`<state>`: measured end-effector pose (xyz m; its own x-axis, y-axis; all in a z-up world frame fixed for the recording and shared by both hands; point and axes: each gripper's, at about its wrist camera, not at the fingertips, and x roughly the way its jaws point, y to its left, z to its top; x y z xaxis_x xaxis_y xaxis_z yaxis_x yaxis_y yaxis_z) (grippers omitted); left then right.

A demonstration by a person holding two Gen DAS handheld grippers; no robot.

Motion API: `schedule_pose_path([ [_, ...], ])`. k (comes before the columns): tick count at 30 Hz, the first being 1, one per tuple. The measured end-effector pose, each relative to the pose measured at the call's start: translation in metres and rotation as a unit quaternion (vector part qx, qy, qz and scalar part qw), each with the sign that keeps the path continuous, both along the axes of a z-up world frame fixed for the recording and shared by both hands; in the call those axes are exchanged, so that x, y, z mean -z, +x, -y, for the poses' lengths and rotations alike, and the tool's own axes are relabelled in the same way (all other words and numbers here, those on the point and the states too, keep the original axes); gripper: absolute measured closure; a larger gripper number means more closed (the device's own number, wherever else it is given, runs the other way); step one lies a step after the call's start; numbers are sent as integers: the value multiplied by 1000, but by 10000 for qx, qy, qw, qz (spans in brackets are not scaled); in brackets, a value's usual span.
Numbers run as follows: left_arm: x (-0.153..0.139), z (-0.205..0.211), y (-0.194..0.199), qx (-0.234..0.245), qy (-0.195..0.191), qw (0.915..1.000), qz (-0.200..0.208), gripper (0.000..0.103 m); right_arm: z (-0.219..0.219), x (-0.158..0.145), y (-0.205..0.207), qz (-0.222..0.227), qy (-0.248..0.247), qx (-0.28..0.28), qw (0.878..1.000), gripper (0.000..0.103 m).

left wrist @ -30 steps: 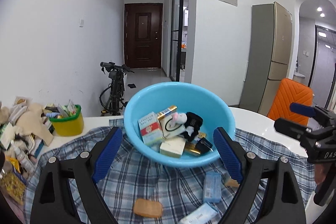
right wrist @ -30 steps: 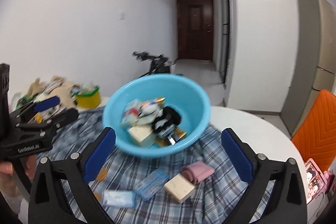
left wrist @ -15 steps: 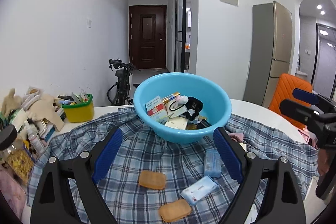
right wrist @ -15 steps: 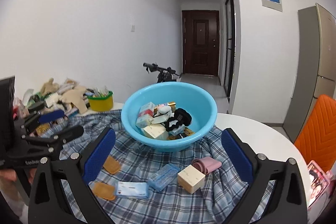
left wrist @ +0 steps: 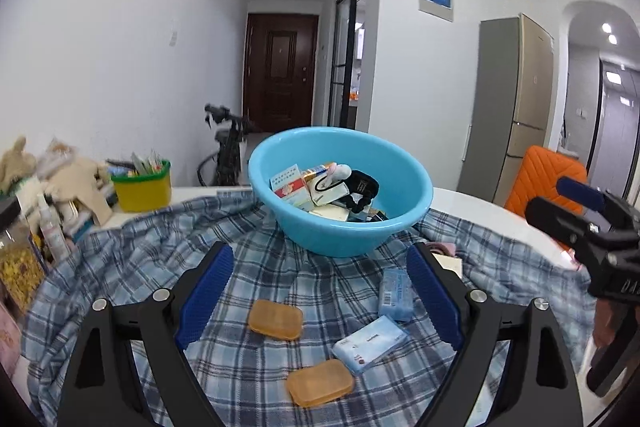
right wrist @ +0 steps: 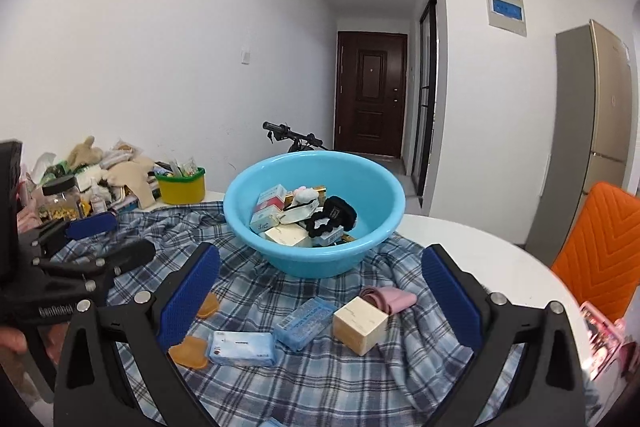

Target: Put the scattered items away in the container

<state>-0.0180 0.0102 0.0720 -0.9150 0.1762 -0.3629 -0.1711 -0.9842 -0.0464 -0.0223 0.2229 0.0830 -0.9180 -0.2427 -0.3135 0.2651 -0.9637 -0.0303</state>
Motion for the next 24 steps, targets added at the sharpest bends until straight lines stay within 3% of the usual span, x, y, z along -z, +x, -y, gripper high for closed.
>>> schedule_pose_path([
  [5,13,-11,9,68,-273,9994,-208,13,0,16,1,-7,-28,49,10000,3],
  [14,39,-12,15,41,-80,9994,-343,13,-4,45,7,-248,-211,182,9993,3],
  [20,53,-13,17,-67,-142,9985,-519,13,1,60,20,-832,-4,129,9964,3],
  [24,58,-10,18,-58,-17,9980,-621,13,-1,70,19,-749,-98,125,9971,1],
])
